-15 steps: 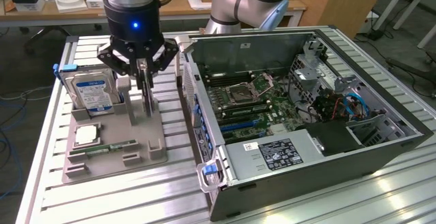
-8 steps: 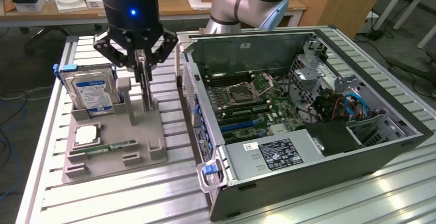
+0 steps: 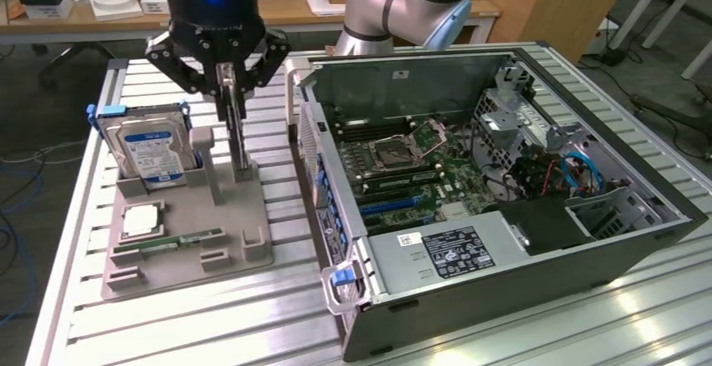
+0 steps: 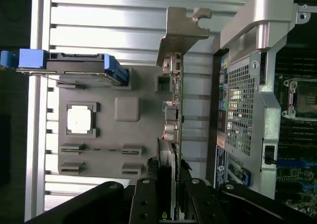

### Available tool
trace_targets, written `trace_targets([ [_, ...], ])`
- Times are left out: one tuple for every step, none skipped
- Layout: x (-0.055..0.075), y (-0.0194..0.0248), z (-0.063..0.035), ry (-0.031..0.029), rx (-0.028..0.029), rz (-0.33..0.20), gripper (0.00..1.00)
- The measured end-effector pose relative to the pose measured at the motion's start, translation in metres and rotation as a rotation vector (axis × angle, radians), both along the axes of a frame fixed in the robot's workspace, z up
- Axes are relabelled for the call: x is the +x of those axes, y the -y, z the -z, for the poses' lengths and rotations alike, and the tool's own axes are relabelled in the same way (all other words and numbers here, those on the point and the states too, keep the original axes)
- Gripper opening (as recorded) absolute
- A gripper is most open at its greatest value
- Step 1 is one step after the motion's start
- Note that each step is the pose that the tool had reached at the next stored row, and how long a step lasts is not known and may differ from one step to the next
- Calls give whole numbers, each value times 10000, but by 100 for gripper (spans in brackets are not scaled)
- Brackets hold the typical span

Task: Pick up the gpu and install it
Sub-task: 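Pick up the gpu and move the gpu toward the slot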

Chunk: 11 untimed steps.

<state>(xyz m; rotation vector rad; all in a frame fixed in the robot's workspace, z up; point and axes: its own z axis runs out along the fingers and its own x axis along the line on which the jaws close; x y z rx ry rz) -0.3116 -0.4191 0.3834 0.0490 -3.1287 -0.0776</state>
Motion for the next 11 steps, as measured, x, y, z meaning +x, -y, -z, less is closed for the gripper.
trace_targets([
  [0,0,-24,-3,0,-1,26],
  [0,0,-53,-7,-1,-1,26],
  [0,0,-81,-9,0,-1,26],
  [0,0,-109,-14,-1,-1,26],
  [0,0,-137,-17,0,-1,26],
  [0,0,-159,-19,-1,-1,26],
  [0,0,-180,-20,0,-1,26],
  [0,0,-203,-23,0,-1,26],
  [0,0,-225,-24,0,-1,26],
  [0,0,-248,-25,0,-1,26],
  [0,0,-270,-26,-1,0,26],
])
